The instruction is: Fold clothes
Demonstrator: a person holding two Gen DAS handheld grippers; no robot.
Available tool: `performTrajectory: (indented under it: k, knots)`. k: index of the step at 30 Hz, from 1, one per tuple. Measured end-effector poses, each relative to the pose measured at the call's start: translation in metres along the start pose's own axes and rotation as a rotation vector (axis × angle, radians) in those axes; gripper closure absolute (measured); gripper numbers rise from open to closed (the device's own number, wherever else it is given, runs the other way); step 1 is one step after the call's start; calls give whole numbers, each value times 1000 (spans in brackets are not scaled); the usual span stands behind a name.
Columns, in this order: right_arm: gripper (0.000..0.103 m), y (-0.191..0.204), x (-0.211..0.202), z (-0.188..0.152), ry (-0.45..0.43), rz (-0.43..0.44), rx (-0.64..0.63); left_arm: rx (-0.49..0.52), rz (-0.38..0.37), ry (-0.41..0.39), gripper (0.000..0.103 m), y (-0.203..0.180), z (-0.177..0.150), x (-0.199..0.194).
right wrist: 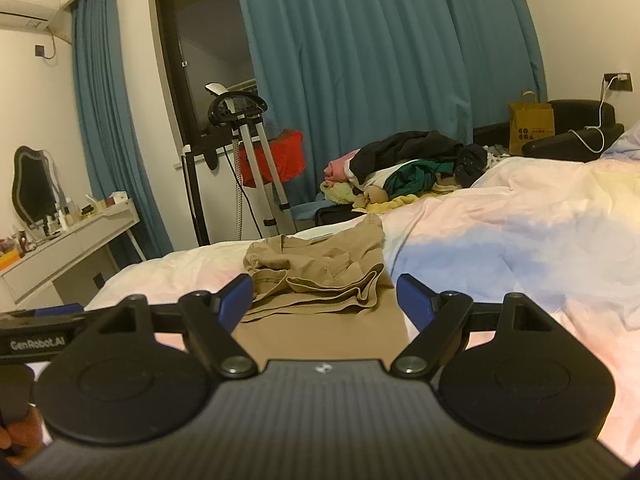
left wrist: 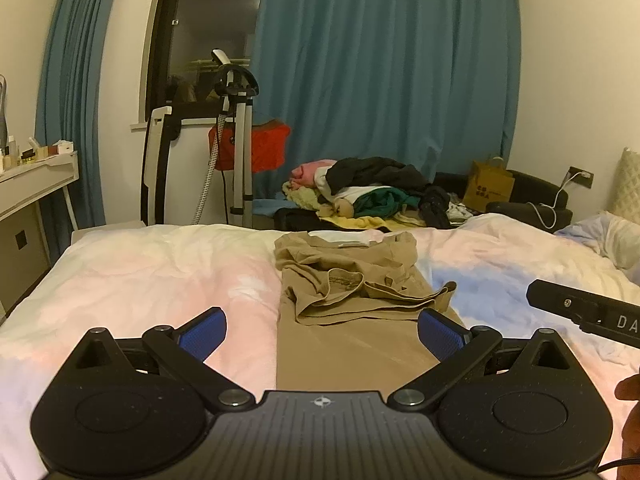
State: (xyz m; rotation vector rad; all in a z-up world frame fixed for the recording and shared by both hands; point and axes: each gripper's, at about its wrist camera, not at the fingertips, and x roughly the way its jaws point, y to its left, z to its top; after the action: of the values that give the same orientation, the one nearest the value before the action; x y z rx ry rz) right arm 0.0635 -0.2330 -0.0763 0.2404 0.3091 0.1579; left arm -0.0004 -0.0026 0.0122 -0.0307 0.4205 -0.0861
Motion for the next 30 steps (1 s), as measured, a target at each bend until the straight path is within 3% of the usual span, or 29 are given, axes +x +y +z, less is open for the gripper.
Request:
performTrajectory:
  k: [10,18,22,26,30]
  knots:
    - [23,-4,10,-8,62,-17,43,30,-2,10,1,-2,-3,1]
    - [23,-31,40,-30,280,46,313,14,-22,61,1,-2,-8,9]
    - [23,-50,51,-50,404,91,526,-12,-32,94,1,-2,-10,14]
    - [21,-72,61,-81,519,122,819,-51,-46,130,1,0,-12,19]
    - [21,-84,70,-100,531,133,976,-112,-78,183,0,4,-16,27]
